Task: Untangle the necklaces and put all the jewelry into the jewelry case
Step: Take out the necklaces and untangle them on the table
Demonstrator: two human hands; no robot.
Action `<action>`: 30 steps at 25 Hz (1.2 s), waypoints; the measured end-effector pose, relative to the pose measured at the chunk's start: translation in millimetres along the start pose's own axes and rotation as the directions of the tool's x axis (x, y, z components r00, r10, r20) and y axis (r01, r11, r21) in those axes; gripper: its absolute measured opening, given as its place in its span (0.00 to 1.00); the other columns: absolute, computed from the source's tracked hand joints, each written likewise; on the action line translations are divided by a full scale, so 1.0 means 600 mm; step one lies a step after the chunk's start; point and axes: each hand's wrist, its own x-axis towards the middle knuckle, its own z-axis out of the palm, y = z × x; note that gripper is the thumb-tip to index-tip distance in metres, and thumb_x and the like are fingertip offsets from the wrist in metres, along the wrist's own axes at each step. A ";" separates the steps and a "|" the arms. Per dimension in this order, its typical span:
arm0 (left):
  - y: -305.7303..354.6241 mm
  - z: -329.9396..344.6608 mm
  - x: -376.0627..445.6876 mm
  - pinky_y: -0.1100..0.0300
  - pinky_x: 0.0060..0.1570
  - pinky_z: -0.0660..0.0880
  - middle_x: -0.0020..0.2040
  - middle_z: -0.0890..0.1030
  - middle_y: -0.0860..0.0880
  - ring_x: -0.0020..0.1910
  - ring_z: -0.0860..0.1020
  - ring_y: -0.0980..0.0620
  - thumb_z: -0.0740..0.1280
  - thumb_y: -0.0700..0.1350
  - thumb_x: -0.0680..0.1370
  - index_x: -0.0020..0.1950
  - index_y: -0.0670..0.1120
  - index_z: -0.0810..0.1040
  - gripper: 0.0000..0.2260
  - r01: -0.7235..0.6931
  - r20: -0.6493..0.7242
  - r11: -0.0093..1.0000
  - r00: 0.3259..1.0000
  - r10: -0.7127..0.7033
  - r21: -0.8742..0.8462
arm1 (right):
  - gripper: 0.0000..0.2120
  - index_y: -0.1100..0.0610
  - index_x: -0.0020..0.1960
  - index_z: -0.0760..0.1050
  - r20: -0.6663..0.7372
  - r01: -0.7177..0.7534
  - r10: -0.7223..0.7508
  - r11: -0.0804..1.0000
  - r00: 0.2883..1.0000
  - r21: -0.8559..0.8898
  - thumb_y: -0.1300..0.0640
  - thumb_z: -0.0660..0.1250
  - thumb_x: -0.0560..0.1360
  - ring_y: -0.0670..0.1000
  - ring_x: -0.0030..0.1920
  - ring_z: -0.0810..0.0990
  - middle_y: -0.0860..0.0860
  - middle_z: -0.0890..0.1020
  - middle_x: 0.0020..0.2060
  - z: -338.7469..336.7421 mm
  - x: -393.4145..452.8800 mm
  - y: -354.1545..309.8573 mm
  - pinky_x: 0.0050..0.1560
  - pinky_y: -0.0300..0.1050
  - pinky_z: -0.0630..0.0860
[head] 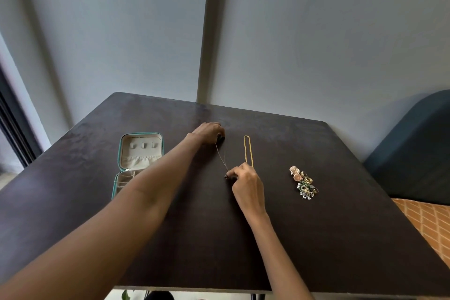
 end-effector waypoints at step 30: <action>0.000 0.009 -0.023 0.51 0.59 0.70 0.65 0.70 0.43 0.61 0.73 0.42 0.60 0.35 0.76 0.65 0.42 0.74 0.18 0.034 0.086 0.999 0.996 -0.035 0.014 | 0.12 0.57 0.58 0.75 -0.020 -0.137 0.138 0.990 0.990 0.037 0.54 0.67 0.76 0.48 0.53 0.77 0.51 0.76 0.54 -0.006 -0.042 -0.015 0.53 0.43 0.77</action>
